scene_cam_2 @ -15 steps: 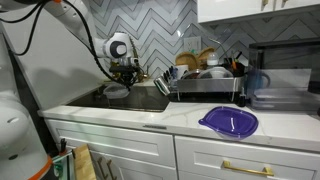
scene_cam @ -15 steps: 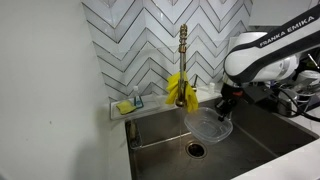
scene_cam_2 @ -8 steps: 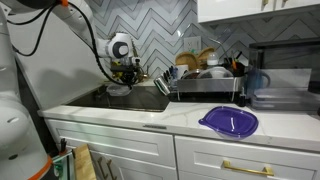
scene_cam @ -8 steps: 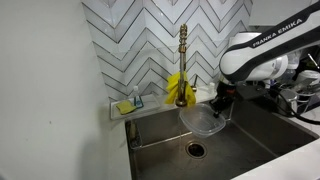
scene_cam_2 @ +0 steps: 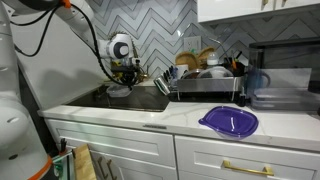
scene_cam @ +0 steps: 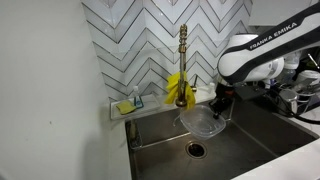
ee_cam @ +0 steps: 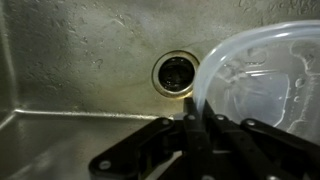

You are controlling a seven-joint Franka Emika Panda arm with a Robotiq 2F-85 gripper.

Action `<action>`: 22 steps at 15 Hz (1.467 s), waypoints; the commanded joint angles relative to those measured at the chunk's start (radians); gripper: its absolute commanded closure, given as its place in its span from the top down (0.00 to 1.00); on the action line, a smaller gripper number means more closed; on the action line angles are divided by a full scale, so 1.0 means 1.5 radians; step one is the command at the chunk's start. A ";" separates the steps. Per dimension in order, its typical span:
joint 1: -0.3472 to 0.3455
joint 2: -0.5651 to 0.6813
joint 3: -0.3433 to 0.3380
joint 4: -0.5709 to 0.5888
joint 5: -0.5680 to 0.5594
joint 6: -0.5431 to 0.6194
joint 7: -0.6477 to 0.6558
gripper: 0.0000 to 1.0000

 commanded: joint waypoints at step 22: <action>-0.076 -0.248 -0.109 -0.069 -0.068 -0.388 -0.298 0.02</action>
